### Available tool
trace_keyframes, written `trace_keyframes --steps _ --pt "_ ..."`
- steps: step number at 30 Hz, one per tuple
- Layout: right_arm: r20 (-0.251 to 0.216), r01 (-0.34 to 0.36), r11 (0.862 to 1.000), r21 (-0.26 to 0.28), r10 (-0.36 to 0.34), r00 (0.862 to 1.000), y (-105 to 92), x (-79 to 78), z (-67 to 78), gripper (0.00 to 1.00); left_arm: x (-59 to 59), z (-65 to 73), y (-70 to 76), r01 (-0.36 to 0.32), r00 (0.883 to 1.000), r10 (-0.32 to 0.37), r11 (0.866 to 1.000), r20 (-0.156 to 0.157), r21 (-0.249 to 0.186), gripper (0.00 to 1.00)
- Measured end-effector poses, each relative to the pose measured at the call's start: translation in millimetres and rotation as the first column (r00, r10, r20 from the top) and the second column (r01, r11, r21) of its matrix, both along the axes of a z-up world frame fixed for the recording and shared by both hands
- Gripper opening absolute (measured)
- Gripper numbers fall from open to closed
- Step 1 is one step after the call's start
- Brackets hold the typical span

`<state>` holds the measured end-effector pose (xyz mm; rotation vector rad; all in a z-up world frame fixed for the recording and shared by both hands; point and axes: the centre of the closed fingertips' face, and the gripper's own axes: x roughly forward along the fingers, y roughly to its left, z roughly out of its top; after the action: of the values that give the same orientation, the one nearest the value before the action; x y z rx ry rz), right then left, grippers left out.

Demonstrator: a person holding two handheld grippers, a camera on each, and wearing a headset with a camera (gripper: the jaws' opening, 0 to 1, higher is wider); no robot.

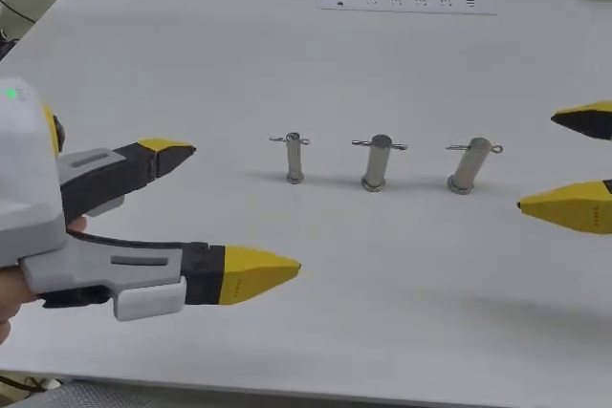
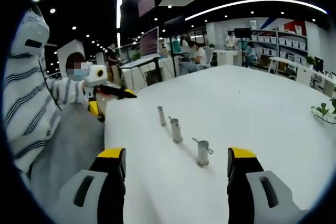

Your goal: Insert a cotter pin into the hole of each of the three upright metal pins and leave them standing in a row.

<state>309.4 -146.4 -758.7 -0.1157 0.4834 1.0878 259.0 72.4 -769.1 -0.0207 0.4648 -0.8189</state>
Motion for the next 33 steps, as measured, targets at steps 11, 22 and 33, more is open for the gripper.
trace_keyframes --steps 11,22,33 --pt "-0.062 0.113 0.994 0.0 -0.113 0.992 -16.0 -30.2 -9.4 0.86 -8.8 -8.0 5.9 0.005 0.999 -0.004 1.0 -0.05 0.025 0.99" --pt "-0.12 0.218 0.976 -0.005 -0.217 0.969 -19.6 -50.7 -16.0 0.94 -17.6 -16.1 6.5 0.017 0.996 -0.011 0.998 -0.092 0.061 0.99" --pt "-0.196 0.202 0.978 -0.059 -0.21 0.958 -5.7 -52.2 -24.5 1.0 -24.9 -24.0 14.6 0.017 0.992 -0.005 0.995 -0.124 0.096 0.99"
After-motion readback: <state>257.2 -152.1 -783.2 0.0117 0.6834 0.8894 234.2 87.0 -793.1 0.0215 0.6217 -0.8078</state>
